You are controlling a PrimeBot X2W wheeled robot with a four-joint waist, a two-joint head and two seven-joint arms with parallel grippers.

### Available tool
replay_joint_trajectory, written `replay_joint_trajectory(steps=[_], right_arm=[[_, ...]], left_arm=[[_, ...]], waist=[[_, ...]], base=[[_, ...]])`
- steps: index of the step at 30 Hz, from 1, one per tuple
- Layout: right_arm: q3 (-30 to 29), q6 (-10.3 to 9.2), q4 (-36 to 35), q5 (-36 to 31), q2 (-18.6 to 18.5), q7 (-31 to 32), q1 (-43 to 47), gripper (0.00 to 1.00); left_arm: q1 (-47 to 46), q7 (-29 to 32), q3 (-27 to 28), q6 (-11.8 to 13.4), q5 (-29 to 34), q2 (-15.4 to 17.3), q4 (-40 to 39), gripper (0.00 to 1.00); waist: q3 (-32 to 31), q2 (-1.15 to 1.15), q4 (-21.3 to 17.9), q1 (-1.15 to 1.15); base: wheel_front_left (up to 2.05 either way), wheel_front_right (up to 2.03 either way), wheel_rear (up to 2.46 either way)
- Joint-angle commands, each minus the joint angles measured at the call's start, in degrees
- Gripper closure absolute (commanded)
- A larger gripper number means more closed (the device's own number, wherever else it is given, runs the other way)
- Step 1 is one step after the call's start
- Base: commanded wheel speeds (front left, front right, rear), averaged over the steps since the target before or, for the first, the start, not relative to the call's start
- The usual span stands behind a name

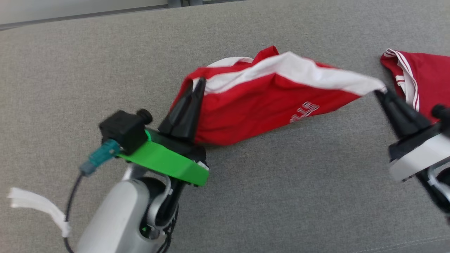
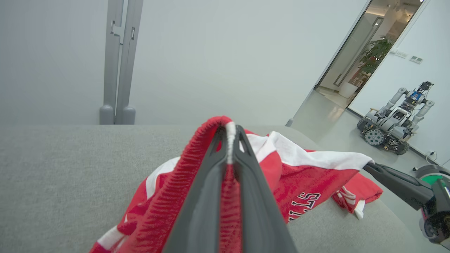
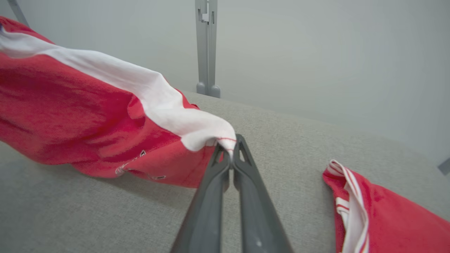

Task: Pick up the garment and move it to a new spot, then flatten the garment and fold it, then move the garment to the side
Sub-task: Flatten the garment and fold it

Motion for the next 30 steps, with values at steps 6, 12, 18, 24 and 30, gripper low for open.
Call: replay_joint_trajectory(steps=[6,12,18,24,30], right_arm=[[-6.41,-0.01,-8.79,1.76,-12.2,9.98,-14.52,1.0],[3.52,-0.03,1.26,5.14,-16.97,13.44,-42.8,1.0],[10.15,-0.04,21.22,4.17,-9.93,8.29,-67.31,1.0],[12.05,-0.03,34.03,2.6,-4.71,-4.68,-76.96,1.0],[16.78,-0.03,35.02,4.82,-6.01,-14.79,-66.57,1.0]], left_arm=[[-17.05,11.95,4.28,0.27,-3.79,1.93,-8.74,1.0],[-43.11,12.96,8.37,-1.06,-0.48,1.83,6.93,1.0],[-63.03,0.64,11.77,-1.05,2.38,-0.77,27.76,1.0],[-72.24,-8.83,9.91,-4.66,4.44,-1.63,40.84,1.0],[-62.26,-14.05,5.01,-8.02,3.32,-2.6,42.98,1.0]], waist=[[10.95,0.0,0.87,0.0],[21.16,0.0,1.01,0.0],[24.08,0.0,0.55,0.0],[24.75,0.0,0.06,0.0],[21.95,0.0,0.21,0.0]], base=[[0.0,0.0,0.0],[0.0,0.0,0.0],[0.0,0.0,0.0],[0.0,0.0,0.0],[0.0,0.0,0.0]])
